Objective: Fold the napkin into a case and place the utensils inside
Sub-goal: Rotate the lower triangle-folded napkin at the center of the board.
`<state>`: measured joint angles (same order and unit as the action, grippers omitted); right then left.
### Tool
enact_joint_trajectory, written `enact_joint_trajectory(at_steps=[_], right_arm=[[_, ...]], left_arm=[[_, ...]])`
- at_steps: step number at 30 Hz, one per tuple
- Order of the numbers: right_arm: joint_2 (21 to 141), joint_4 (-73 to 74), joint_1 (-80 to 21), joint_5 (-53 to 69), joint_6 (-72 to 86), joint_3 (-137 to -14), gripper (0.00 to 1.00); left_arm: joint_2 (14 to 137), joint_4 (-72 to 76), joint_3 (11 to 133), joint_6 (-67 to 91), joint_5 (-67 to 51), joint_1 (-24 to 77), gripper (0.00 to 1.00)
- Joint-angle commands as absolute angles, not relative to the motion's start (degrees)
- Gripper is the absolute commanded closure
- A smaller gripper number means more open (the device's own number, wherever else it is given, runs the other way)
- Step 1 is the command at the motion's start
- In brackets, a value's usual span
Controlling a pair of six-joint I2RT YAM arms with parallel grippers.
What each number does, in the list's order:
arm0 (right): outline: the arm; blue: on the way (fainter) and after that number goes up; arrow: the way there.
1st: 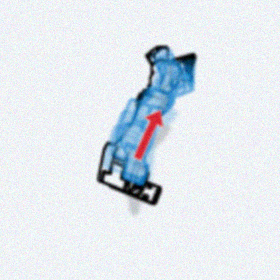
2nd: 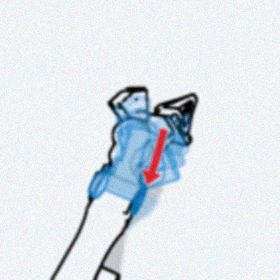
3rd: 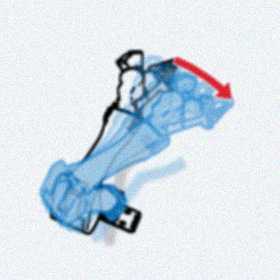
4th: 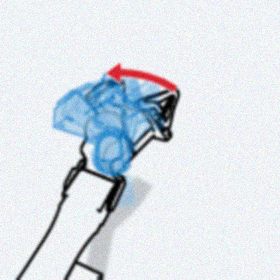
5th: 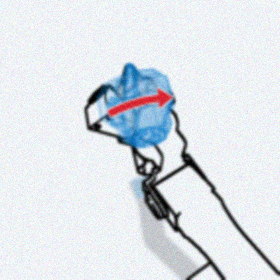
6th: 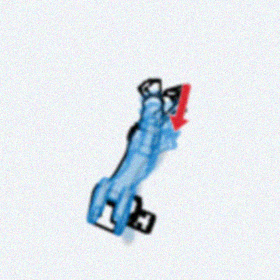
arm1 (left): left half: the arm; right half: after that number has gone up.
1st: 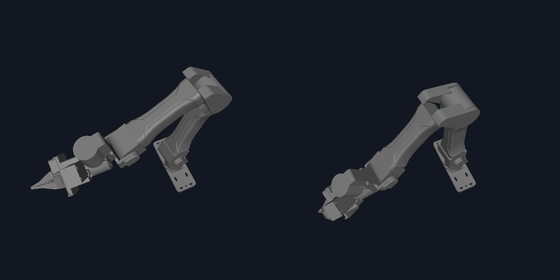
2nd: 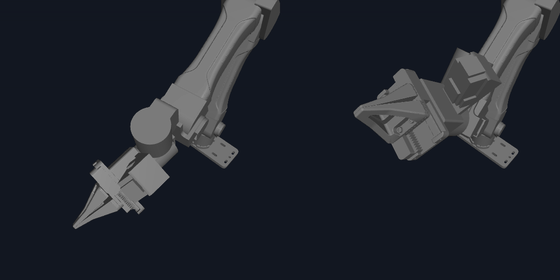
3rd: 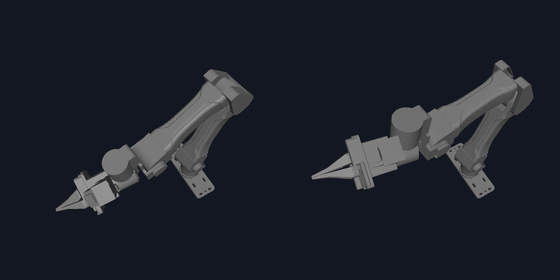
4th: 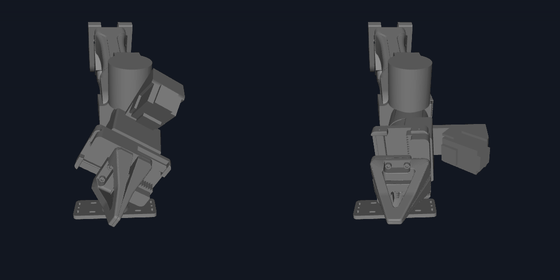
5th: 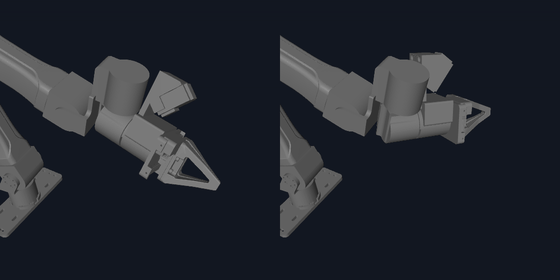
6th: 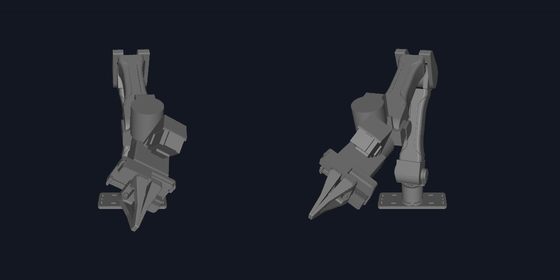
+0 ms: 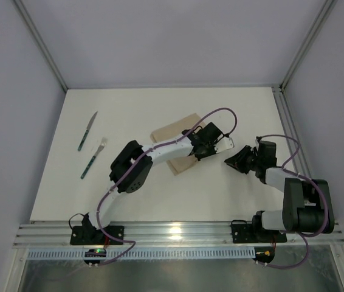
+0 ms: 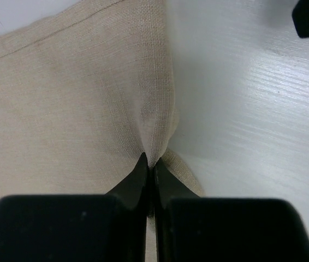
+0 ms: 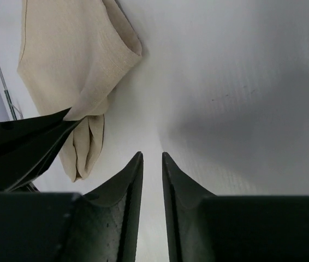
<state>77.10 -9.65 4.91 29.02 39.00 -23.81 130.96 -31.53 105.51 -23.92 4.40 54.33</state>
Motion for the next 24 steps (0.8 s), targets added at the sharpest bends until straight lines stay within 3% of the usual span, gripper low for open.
enact_joint_trajectory(at_steps=[1, 8, 17, 24], right_arm=[[75.9, -17.0, 2.5, 28.8, 43.6, -22.2, 0.77], [81.8, -26.9, -7.6, 24.1, 51.2, -22.7, 0.85], [95.4, -41.6, -10.0, 22.9, 61.1, -25.3, 0.89], [93.4, -38.3, -9.8, 14.2, 60.3, -24.7, 0.86]], left_arm=[[124.7, -31.5, 105.8, -21.8, 3.3, 53.4, 1.00], [122.9, -33.0, 106.1, -19.1, 1.1, 52.1, 1.00], [122.1, -33.6, 105.6, -18.0, -1.7, 51.3, 1.00], [121.1, -32.3, 102.7, -17.8, -2.0, 50.9, 1.00]])
